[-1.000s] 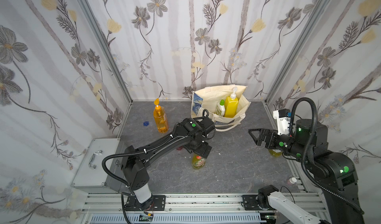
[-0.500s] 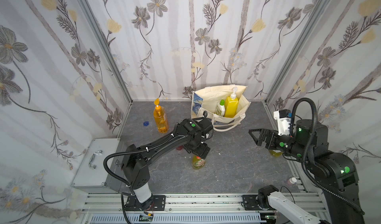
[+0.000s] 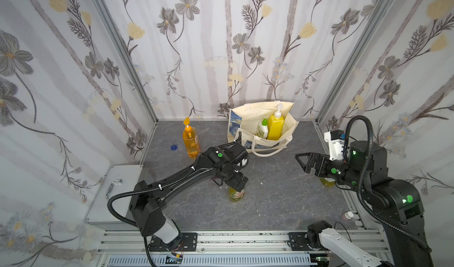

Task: Pack dish soap into the shopping bag
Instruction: Pick up the bottle of dish soap at the center of the board.

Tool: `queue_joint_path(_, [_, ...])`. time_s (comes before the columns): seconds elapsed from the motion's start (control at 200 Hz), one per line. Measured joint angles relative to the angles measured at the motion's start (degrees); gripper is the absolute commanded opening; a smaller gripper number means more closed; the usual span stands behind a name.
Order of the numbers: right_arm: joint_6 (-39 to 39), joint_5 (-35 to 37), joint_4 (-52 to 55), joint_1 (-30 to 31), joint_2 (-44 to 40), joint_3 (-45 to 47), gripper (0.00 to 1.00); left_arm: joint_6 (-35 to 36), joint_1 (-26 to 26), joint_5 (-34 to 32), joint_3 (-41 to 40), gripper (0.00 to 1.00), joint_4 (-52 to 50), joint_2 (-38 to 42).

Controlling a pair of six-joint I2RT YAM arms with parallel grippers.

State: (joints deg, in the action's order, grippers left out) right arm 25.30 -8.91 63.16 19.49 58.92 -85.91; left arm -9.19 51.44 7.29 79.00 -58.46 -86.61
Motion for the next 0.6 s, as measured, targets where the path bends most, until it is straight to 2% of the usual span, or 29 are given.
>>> queue_joint_path(0.25, [0.48, 0.00, -0.02, 0.00, 0.33, 0.00, 1.00, 1.36, 0.07, -0.22, -15.72, 1.00, 13.29, 15.93])
queue_joint_path(0.6, [0.66, -0.04, -0.04, 0.00, 1.25, 0.00, 1.00, 3.30, 0.33, 2.99, -22.34, 1.00, 21.88, 19.78])
